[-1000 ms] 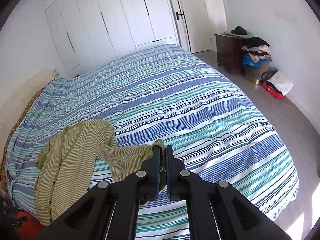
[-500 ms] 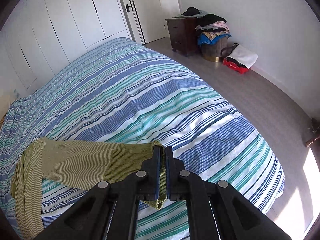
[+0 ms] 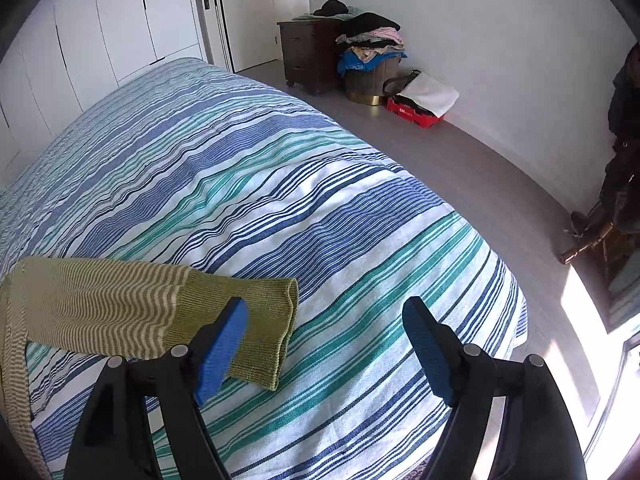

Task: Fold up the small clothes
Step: 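Release the sleeve and move the right gripper to the hem, then grasp the cardigan hem with the right gripper, pull taut, release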

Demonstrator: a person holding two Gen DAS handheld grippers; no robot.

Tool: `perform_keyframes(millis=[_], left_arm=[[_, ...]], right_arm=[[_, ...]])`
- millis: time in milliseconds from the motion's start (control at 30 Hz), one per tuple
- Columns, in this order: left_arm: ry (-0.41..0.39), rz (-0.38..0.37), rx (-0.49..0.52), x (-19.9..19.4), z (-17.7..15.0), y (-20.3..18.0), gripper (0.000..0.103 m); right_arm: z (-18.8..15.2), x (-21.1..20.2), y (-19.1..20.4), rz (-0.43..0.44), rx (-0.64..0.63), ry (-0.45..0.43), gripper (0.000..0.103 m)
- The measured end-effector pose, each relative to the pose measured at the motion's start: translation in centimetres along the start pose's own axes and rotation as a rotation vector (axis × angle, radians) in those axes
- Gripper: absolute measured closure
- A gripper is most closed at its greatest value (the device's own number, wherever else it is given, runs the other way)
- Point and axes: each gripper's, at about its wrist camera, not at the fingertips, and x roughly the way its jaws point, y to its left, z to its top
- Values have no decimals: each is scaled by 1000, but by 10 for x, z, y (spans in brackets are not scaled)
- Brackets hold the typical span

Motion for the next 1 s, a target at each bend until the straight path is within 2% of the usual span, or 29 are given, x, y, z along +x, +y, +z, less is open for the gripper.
perform_keyframes(millis=[67,133,233,300,433,533,600,667,733,833,900,967,1000], left_arm=[[-1,-21,-34,5,-3,11,1],[-6,-38,-61,10,-4,20,1],[-30,-40,-76,18,2,27,1],[-56,-43,-69,21,9,27,1],[-127,-39,-54,22,20,25,1],[-175,-28,-44,38,27,26,1],[-158,15,-20,63,28,26,1],[-65,68,10,93,24,27,2],[-22,48,-10,101,8,38,5],[-45,-30,-82,92,-21,61,5],[-43,-54,-129,93,-31,75,5],[-20,-82,-201,99,-30,89,5],[-14,-98,-235,101,-28,95,5]], right_arm=[[-3,-34,12,-15,-48,-69,24],[-12,-72,36,15,-109,-140,24],[-43,-122,82,127,-197,-206,19],[-74,-146,122,244,-260,-217,16],[-149,-172,213,492,-405,-133,16],[-198,-184,274,639,-526,-66,16],[-221,-184,312,702,-616,-11,16],[-238,-175,346,724,-726,60,19],[-245,-158,355,684,-782,142,26],[-226,-143,318,663,-640,187,24],[-213,-128,293,637,-562,231,24],[-211,-115,277,681,-521,301,24],[-213,-111,275,735,-494,339,24]])
